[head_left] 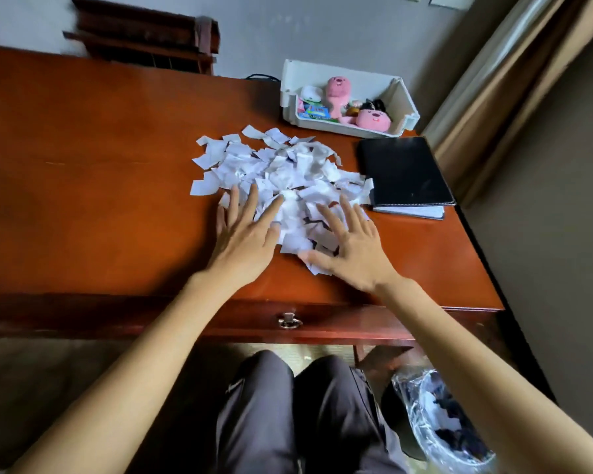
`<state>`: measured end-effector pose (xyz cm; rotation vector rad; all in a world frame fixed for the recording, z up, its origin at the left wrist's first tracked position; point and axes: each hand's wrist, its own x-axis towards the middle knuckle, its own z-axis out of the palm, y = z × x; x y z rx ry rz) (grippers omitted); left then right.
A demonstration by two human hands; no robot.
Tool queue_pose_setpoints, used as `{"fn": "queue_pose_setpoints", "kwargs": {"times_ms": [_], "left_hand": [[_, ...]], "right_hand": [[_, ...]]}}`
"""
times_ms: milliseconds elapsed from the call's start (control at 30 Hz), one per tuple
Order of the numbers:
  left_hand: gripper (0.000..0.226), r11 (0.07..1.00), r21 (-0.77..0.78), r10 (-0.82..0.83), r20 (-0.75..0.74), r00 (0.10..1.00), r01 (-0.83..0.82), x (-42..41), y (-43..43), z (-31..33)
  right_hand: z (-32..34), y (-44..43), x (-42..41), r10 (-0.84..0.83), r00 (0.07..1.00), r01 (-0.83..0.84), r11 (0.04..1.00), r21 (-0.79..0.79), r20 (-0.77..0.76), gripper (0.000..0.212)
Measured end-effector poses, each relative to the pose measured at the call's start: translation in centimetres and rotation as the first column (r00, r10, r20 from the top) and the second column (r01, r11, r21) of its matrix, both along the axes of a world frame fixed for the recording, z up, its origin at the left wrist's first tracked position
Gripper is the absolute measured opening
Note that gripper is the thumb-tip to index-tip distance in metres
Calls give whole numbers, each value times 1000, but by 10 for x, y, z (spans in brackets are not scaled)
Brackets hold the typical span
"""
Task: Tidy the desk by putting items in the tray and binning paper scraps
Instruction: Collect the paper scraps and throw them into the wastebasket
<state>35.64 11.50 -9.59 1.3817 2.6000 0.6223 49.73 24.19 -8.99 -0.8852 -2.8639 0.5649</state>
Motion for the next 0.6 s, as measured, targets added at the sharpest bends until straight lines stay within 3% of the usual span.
{"fn": "queue_pose_setpoints", "kwargs": {"times_ms": [67,200,600], "left_hand": [[49,992,-102,-71,-22,997,68,-1,-4,-8],[53,975,-211,-78,-39,996,68,-4,-4,-9],[55,998,-45,36,-238,971,-48,2,31,-2]], "right_hand": [[-8,-3,8,14,997,-15,1000,23,81,86],[-8,2,4,32,998,-37,995,92,61,67],[-10,21,-16,-12,993,47,954,296,-120,39]]}}
